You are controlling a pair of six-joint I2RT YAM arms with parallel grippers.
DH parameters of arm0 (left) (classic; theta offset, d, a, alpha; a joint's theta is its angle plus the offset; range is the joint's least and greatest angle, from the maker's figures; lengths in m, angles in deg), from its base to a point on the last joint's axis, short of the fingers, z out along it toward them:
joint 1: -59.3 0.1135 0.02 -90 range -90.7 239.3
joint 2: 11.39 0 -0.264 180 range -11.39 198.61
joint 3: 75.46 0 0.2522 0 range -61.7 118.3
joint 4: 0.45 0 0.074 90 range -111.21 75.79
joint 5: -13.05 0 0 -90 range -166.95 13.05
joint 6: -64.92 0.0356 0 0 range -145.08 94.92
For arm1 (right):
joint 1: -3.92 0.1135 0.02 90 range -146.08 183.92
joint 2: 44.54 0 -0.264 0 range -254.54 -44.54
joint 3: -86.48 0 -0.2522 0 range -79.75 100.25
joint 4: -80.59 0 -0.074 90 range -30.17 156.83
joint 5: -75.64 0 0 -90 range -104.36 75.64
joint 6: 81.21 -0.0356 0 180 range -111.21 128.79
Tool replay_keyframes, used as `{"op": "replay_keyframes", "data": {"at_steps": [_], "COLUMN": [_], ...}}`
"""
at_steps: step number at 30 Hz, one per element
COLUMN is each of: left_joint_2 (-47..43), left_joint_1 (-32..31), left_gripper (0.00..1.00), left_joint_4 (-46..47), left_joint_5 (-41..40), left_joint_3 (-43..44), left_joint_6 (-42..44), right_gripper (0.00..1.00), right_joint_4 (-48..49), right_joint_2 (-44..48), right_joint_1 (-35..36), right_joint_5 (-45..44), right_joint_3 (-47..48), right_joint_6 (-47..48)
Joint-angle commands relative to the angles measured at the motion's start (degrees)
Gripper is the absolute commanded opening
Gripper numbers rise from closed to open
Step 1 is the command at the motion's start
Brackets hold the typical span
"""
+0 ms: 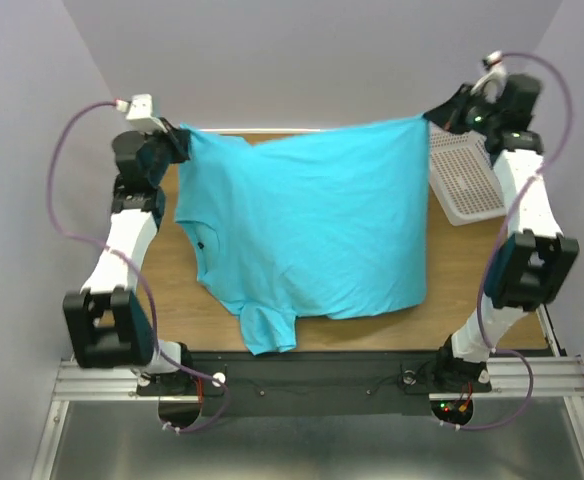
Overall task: Fold and stack the t-shirts
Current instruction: Flatten the tshirt out
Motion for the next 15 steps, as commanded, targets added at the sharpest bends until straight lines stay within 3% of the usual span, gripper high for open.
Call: {"op": "replay_keyframes", "data": {"at_steps": [1,8,15], "left_joint_2": [9.15,30.53,44.33], "left_joint_1": [-1.17,-2.76,-3.03], "left_gripper": [0.0,0.0,0.0], "left_joint_4": [5.34,4.29,-5.09], "left_joint_5": [2.9,-3.6,-8.27], "left_joint_3": [-2.06,5.92,19.2], "left_joint_6": [1.41,0.72,1.41], "right_gripper": [0.01,0.01,0.01], "right_joint_4": [7.6,9.64,9.73], "right_joint_2": [-8.11,-29.83,-39.78], "right_joint_1": [5.23,8.32,9.99], "right_joint_5": [-5.13,-11.11,-16.29], "right_joint_3": [-6.13,3.86,14.24], "right_joint_6": [3.83,5.5,4.19]}}
